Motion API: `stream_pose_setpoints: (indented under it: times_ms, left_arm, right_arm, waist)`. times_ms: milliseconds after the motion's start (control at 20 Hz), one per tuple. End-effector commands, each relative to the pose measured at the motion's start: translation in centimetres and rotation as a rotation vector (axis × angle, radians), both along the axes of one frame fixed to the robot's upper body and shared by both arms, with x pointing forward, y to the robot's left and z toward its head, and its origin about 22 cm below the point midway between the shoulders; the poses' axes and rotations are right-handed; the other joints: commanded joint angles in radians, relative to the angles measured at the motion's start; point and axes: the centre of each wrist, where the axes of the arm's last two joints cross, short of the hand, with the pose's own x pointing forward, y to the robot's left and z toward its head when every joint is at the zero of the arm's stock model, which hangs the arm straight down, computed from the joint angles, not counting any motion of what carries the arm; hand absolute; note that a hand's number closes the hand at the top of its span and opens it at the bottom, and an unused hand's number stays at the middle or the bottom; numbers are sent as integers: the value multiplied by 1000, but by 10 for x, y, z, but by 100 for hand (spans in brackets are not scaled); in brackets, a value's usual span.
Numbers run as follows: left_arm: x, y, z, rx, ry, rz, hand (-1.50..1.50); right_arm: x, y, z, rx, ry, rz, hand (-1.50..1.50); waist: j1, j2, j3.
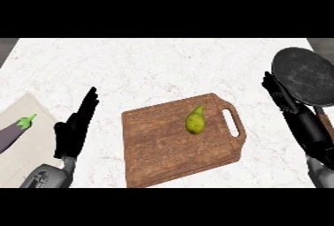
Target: Pick the pear from the cutting board and place it in the pan
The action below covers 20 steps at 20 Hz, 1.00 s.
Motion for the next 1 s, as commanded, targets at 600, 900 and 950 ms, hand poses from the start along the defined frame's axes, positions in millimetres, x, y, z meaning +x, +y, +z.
stream_pose_setpoints:
  times_ms: [600,900,950]
  left_arm:
    - [8,20,55,-180,-28,99,0]
    - [12,34,73,-180,-36,84,0]
    - [8,19,52,-177,-39,92,0]
  right_arm:
    - [6,-16,-5,-44,282,-352,-150]
    - [13,-35,51,-287,265,-266,-150]
    - [23,-44,65,-309,271,-276,-150]
  waist:
    - [17,-32,22]
    - [24,-30,22]
    - [25,-27,21]
